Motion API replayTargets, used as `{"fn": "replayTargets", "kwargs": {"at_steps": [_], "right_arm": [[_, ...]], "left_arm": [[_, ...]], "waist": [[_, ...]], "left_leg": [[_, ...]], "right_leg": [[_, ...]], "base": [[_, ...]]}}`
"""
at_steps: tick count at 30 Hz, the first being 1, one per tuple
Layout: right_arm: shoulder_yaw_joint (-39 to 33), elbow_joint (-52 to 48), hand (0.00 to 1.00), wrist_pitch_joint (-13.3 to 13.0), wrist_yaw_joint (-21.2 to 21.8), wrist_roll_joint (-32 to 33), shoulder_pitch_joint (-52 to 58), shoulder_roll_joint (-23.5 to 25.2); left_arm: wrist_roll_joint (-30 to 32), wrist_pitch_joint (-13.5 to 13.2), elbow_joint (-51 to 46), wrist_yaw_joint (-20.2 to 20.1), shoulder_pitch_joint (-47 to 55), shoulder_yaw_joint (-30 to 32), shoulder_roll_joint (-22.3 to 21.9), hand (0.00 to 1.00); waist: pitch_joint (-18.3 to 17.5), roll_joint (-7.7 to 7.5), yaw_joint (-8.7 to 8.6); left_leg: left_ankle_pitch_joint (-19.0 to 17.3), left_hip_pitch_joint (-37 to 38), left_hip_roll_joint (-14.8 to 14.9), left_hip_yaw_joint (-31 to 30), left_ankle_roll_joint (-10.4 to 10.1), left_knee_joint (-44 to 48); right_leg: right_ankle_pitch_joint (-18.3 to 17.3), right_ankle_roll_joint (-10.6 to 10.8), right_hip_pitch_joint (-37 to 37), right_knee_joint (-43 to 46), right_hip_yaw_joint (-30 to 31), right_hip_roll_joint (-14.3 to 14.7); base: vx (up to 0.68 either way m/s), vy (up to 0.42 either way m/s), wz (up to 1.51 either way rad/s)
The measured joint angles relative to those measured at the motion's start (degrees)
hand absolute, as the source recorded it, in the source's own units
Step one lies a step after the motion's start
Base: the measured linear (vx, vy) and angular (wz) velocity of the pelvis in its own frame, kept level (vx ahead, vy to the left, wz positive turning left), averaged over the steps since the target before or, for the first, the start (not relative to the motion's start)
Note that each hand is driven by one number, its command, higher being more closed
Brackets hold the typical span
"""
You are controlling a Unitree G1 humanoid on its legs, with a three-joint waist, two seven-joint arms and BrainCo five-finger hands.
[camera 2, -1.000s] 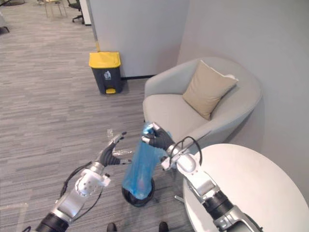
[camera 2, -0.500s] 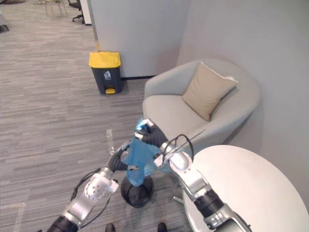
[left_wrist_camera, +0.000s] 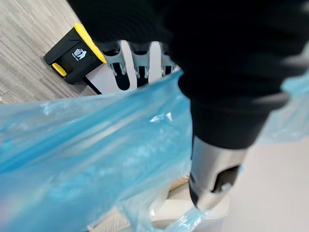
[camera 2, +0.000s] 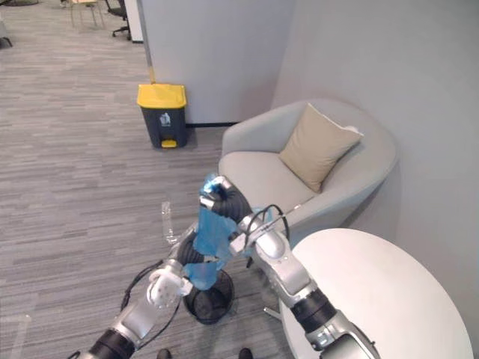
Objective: Gather rubbish on tea table into small bin, then transfer packed bag to large trash can.
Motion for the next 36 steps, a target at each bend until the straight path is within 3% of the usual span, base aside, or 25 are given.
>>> {"fn": "replayTargets", "kwargs": {"at_steps": [12, 13, 22, 24, 27, 28, 33, 36], "right_arm": [[3.58, -2.81, 1.0, 1.91, 0.28, 5.93, -0.6, 4.24], [4.49, -2.95, 1.0, 1.92, 0.23, 6.55, -0.72, 4.29], [6.69, -2.8, 1.0, 3.19, -0.56, 9.41, -0.72, 4.3], [7.73, -2.89, 1.0, 3.12, 0.14, 9.79, -0.73, 4.4], [7.73, -2.89, 1.0, 3.02, 0.57, 9.7, -0.51, 4.42], [7.62, -2.88, 0.0, 2.7, 0.72, 9.7, 0.05, 4.42], [4.4, -2.88, 0.0, 0.46, 1.85, 3.9, 4.69, 4.98], [2.7, -2.87, 0.0, -0.72, 1.52, -3.41, 6.24, 3.92]], "left_arm": [[0.09, 0.72, -6.49, -0.05, 4.0, 0.34, -3.23, 0.0], [0.04, 0.72, -6.36, 0.14, 3.9, 0.35, -3.28, 1.0], [-1.97, 0.44, 2.25, 4.13, -1.36, 0.57, -4.47, 1.0], [-4.05, 2.06, 5.55, 3.98, -2.32, 0.53, -4.78, 1.0], [-5.73, 2.09, 5.77, 3.97, -2.32, 0.53, -4.82, 1.0], [-5.9, 2.15, 5.87, 3.92, -2.32, 0.91, -4.79, 1.0], [-9.04, 2.55, 6.04, 3.74, -1.49, 4.81, -4.73, 1.0], [-10.25, 2.56, 6.03, 3.74, -1.12, 6.37, -4.78, 1.0]], "waist": [[0.03, 0.01, 0.64], [0.01, 0.0, 0.7], [0.02, 0.02, 0.67], [0.04, 0.11, -0.41], [0.06, 0.13, -0.56], [0.09, 0.17, -0.59], [0.3, 0.47, -0.58], [0.34, 0.55, -0.57]], "left_leg": [[-0.71, 0.49, 0.47, 0.3, -1.3, 0.0], [-0.76, 0.48, 0.52, 0.25, -1.37, 0.0], [-0.55, 0.49, 1.34, 0.41, -1.33, 0.02], [-0.52, 0.59, 1.53, 0.73, -1.38, 0.03], [-0.54, 0.63, 1.53, 0.72, -1.41, 0.02], [-0.59, 0.67, 1.53, 0.71, -1.47, 0.02], [-0.62, 0.67, 1.49, 0.64, -1.51, 0.02], [-0.62, 0.68, 1.49, 0.61, -1.51, 0.02]], "right_leg": [[-0.55, 0.2, -0.11, 0.24, 0.5, 0.56], [-0.52, 0.16, -0.07, 0.11, 0.51, 0.59], [0.16, -0.84, -0.05, -0.2, 0.77, 1.4], [0.29, -0.97, -0.01, -0.19, 1.13, 1.5], [0.29, -0.97, -0.01, -0.19, 1.18, 1.49], [0.26, -0.96, -0.03, -0.19, 1.23, 1.49], [0.01, -0.86, 0.0, -0.17, 1.24, 1.41], [-0.06, -0.77, 0.02, -0.17, 1.18, 1.39]], "base": [[0.0, -0.002, -0.02], [0.0, 0.0, 0.0], [0.02, -0.009, -0.01], [0.04, -0.015, -0.11], [0.01, -0.002, -0.02], [0.0, 0.0, 0.0], [0.0, 0.0, -0.01], [0.0, 0.0, 0.0]]}}
